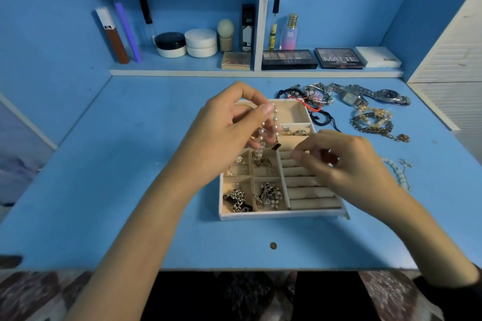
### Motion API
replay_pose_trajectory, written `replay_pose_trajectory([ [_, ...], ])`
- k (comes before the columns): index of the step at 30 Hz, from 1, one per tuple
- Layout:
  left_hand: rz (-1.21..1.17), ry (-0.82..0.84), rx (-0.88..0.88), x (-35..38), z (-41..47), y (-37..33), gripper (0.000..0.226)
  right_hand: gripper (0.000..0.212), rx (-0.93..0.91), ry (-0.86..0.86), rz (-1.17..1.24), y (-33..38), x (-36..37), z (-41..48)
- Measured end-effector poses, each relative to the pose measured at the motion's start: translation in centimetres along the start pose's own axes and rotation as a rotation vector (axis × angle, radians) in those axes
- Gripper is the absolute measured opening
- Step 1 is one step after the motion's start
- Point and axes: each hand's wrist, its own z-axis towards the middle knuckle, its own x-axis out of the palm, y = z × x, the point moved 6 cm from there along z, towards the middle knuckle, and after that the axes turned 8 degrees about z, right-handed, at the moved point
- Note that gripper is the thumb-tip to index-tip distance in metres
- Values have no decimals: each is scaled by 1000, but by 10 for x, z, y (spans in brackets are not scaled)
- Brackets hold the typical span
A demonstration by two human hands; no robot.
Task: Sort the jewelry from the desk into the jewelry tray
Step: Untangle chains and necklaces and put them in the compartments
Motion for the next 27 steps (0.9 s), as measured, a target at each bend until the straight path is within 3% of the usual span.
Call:
replay_pose_trajectory([
  [8,77,299,-144,22,-19,20,5,8,92,-54,129,-9,-11,-1],
  [18,707,299,-24,22,-24,24,11,8,95,-59,128,-8,-11,-2],
  [27,670,374,-73,16,-26,29,18,8,110,-78,126,-12,-16,-1],
])
